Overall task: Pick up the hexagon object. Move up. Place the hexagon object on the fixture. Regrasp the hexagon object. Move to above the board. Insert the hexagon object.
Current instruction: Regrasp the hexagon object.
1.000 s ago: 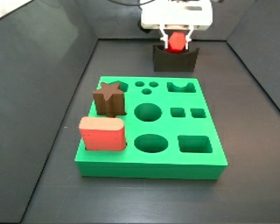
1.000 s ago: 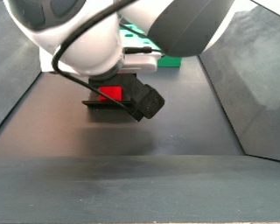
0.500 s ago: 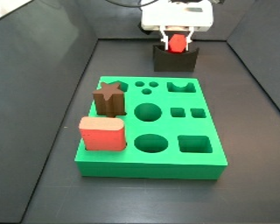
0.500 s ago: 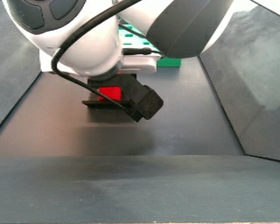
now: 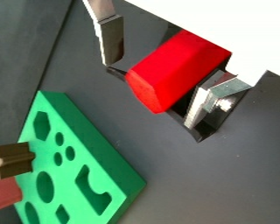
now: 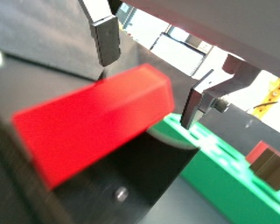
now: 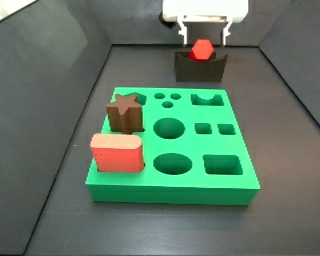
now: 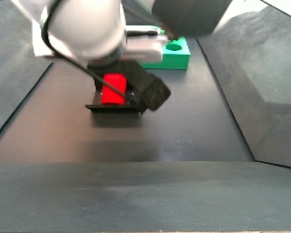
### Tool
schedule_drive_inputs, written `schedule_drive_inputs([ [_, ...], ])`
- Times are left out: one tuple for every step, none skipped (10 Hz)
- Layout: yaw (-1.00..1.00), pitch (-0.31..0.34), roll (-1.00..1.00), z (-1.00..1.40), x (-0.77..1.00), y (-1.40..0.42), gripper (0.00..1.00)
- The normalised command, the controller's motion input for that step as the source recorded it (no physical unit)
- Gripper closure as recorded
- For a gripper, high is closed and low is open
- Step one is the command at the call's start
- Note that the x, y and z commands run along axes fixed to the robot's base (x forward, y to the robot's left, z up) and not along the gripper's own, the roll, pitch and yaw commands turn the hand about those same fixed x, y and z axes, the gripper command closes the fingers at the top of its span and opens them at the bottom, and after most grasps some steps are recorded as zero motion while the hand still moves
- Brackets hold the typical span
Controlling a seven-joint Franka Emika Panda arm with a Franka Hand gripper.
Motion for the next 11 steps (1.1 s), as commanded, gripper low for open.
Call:
schedule_drive_inputs([
  [-0.01,0.060,0.06,1.00,-0.03,0.00,0.00],
  [-0.01,0.066,0.06,0.94,-0.03,0.00,0.00],
  [-0.02,0.068,0.05,0.70,-0.03,0.00,0.00],
  [-0.03,0.064,0.04,0.45,-0.02,0.01,0.00],
  [-0.03,0.065,0.04,0.26,-0.02,0.00,0.00],
  [0.02,0.055,1.00,0.90,-0.11,-0.80,0.00],
  [0.02,0.053,1.00,0.76,-0.09,-0.78,0.00],
  [0.02,0.043,1.00,0.64,-0.10,-0.66,0.00],
  [0.02,0.032,1.00,0.39,-0.12,-0.45,0.00],
  [0.02,0.029,1.00,0.18,-0.09,-0.29,0.00],
  [0.02,0.028,1.00,0.04,-0.04,-0.09,0.00],
])
